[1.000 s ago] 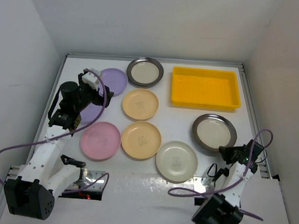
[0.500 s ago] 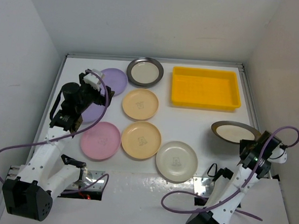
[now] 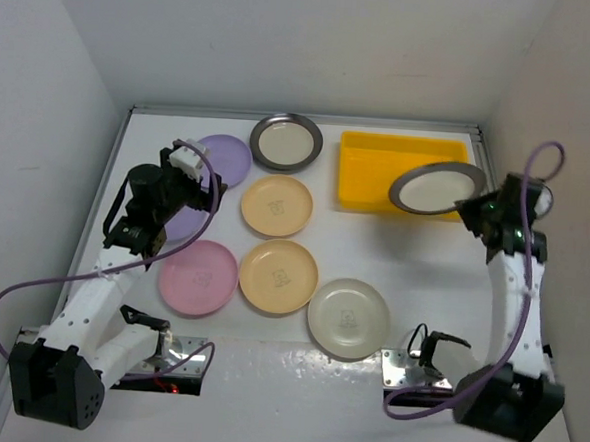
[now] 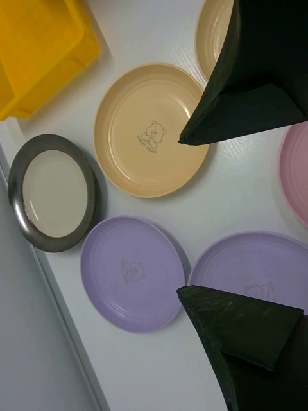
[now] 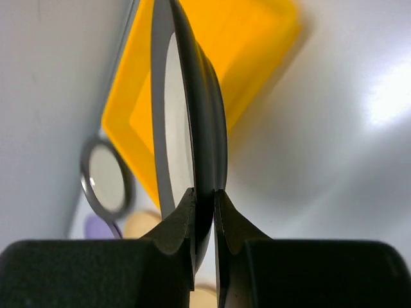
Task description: Place the plates into the plastic bin on the countertop
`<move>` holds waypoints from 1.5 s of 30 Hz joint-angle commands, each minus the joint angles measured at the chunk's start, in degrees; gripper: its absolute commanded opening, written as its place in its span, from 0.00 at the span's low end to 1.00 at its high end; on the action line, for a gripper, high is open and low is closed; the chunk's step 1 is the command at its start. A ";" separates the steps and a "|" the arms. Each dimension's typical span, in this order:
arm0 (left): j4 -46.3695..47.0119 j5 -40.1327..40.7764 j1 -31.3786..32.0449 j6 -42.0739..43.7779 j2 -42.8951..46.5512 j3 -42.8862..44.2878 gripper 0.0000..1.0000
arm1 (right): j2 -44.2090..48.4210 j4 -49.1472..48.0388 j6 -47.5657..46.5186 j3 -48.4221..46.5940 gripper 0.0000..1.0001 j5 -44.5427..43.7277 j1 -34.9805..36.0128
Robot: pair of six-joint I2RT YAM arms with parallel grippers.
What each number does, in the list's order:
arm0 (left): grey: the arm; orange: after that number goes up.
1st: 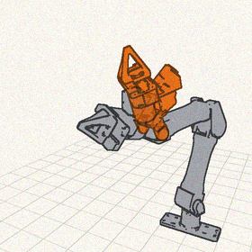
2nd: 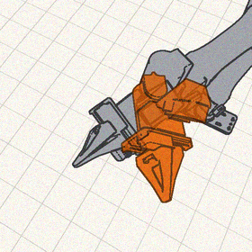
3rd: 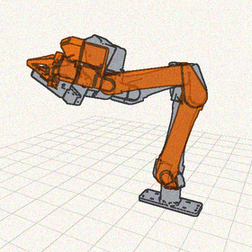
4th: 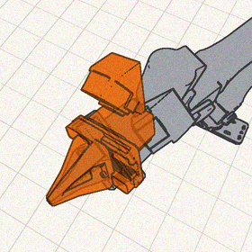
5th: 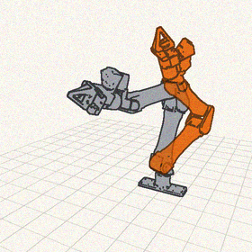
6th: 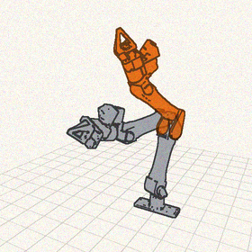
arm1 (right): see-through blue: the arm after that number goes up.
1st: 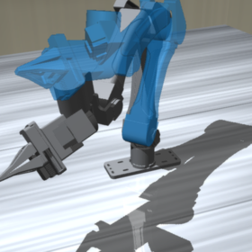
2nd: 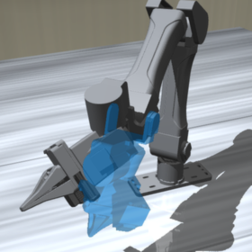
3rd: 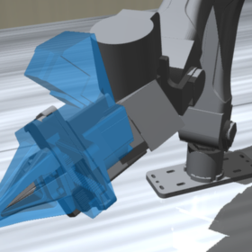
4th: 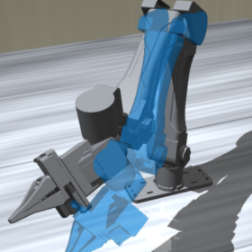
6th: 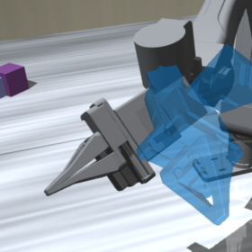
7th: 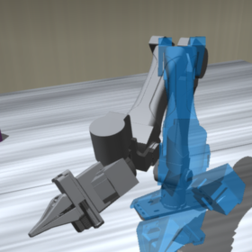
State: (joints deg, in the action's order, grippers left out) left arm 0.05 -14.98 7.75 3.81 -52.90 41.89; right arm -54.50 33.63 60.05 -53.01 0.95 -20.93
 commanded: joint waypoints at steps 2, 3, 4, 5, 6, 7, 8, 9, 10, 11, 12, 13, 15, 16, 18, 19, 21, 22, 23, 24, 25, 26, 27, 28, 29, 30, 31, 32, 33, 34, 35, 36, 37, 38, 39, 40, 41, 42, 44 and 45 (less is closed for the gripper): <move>-0.05 -0.13 -1.41 0.67 -2.03 2.93 0.91 | -13.77 -19.80 -4.06 -9.74 0.00 4.81 11.26; -0.05 -0.13 -1.42 0.67 -2.81 2.94 0.91 | -19.45 -23.74 -3.72 -10.35 0.00 5.55 11.35; -1.36 -0.13 -1.42 1.54 -3.34 3.81 0.91 | -21.07 -25.09 -3.45 -10.96 0.00 6.08 11.17; -1.37 0.82 -1.42 2.42 -3.35 4.60 0.91 | -24.22 -26.32 -2.49 -11.23 0.00 7.73 10.74; -2.16 1.35 -1.94 2.43 -3.35 4.61 0.91 | -25.55 -28.77 -2.48 -12.54 0.00 8.36 10.47; -2.16 1.88 -1.95 2.95 -3.87 4.61 0.91 | -28.44 -29.23 -2.92 -13.94 0.00 8.80 10.21; -2.16 2.41 -1.95 2.95 -3.87 4.61 0.91 | -31.34 -29.49 -3.53 -14.57 0.00 9.41 10.12; -2.16 2.94 -1.95 2.95 -3.87 4.61 0.91 | -32.50 -29.06 -3.71 -15.70 0.00 9.68 10.03; -2.69 2.94 -1.95 2.95 -4.39 4.61 0.91 | -36.17 -29.49 -4.06 -15.89 0.00 11.86 9.16; -2.69 2.94 -1.95 2.95 -4.40 4.61 0.91 | -37.33 -30.89 -4.15 -15.72 0.00 12.84 9.06; -2.69 2.94 -1.95 2.95 -4.40 4.61 0.91 | -38.48 -32.29 -4.50 -15.46 0.00 13.81 8.80; -2.69 2.94 -1.95 2.95 -5.01 4.61 0.91 | -41.36 -36.31 -4.42 -13.97 0.00 16.60 7.84; -2.69 2.94 -1.95 2.95 -5.62 4.61 0.91 | -43.05 -42.46 -4.42 -11.42 0.00 18.81 6.87; -2.69 2.94 -1.95 2.95 -5.63 4.61 0.91 | -45.84 -43.03 -4.77 -11.15 0.00 19.96 6.17; -2.69 2.42 -1.95 2.43 -6.15 4.61 0.91 | -48.05 -39.98 -8.36 -11.93 0.00 19.62 5.64; -2.17 2.41 -1.95 2.43 -6.16 4.61 0.91 | -49.11 -39.43 -9.33 -11.94 0.01 19.09 5.55; -2.16 2.41 -1.95 2.43 -6.16 4.61 0.91 | -50.44 -38.03 -11.27 -10.89 0.14 18.04 4.67; -2.16 2.41 -1.95 2.43 -6.16 4.61 0.91 | -51.40 -37.41 -11.45 -9.66 0.15 18.21 4.15; -1.64 2.41 -1.95 2.43 -6.16 4.61 0.91 | -52.63 -35.84 -11.36 -9.57 0.18 18.38 3.01; -1.64 2.41 -1.95 2.43 -6.16 4.61 0.91 | -53.42 -32.17 -11.19 -9.74 0.24 18.04 2.56; -1.64 2.41 -1.95 2.43 -6.16 4.61 0.92 | -54.13 -30.57 -11.79 -10.52 0.25 17.42 2.30; -1.64 2.41 -1.95 2.43 -6.16 4.61 0.92 | -55.26 -27.33 -11.80 -10.44 0.25 16.81 1.69; -1.64 2.41 -1.95 2.43 -6.16 4.61 0.92 | -55.27 -26.08 -11.97 -10.36 0.24 14.71 1.51; -1.64 2.41 -1.95 2.43 -5.64 4.61 0.93 | -54.93 -22.76 -12.93 -9.75 0.23 12.34 1.16; -1.64 2.41 -1.95 2.43 -5.63 4.08 0.93 | -54.49 -21.08 -13.03 -9.65 0.23 10.93 1.07; -1.64 2.41 -1.95 2.43 -5.63 4.08 0.93 | -54.14 -19.58 -13.20 -9.83 0.22 9.09 0.02; -1.64 2.41 -1.95 2.95 -5.02 4.08 0.93 | -53.70 -17.30 -13.38 -9.48 0.22 7.94 -0.51; -1.64 2.41 -1.95 2.95 -5.02 4.08 0.93 | -53.00 -15.89 -13.47 -9.30 0.22 7.32 -1.04; -1.64 2.41 -1.95 2.95 -5.02 3.56 0.93 | -52.29 -15.44 -13.90 -9.04 0.22 7.22 -3.05; -1.64 3.02 -1.95 2.95 -4.49 3.55 0.93 | -51.94 -13.26 -14.17 -8.51 0.22 6.96 -3.59; -1.64 3.03 -1.95 2.95 -4.49 3.55 0.93 | -51.85 -12.71 -14.96 -8.51 0.22 6.79 -4.29; -1.64 3.03 -1.95 3.48 -4.49 3.55 0.93 | -51.41 -10.97 -15.31 -8.68 0.22 6.70 -5.60; -1.64 3.03 -1.95 3.48 -4.49 3.55 0.93 | -51.23 -9.99 -15.92 -9.38 0.22 6.17 -6.48; -1.64 3.03 -1.95 3.48 -4.49 3.55 0.93 | -51.06 -8.51 -17.58 -9.56 0.22 5.21 -7.19; -1.64 3.03 -1.95 3.48 -4.49 3.03 0.93 | -50.19 -8.23 -18.38 -9.56 0.22 4.59 -7.54; -1.64 3.03 -1.95 3.48 -4.49 3.02 0.93 | -49.83 -8.05 -19.17 -9.74 0.22 3.37 -8.24; -1.64 2.51 -1.95 3.48 -3.97 3.02 0.93 | -49.48 -7.79 -21.27 -9.91 0.22 2.75 -8.60; -1.64 2.50 -1.95 3.48 -3.96 2.50 0.93 | -49.65 -7.18 -22.16 -10.96 0.22 2.22 -8.95; -1.64 2.50 -1.95 4.01 -3.96 2.50 0.93 | -50.52 -3.16 -25.58 -15.60 0.22 -0.76 -9.48; -1.64 2.50 -1.95 4.01 -3.96 1.97 0.93 | -51.66 -2.43 -27.25 -16.67 0.22 -2.86 -9.57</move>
State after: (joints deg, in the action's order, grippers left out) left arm -3.31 -12.21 6.33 7.14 -58.59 44.38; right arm -105.82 24.75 39.66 -65.21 5.74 -29.56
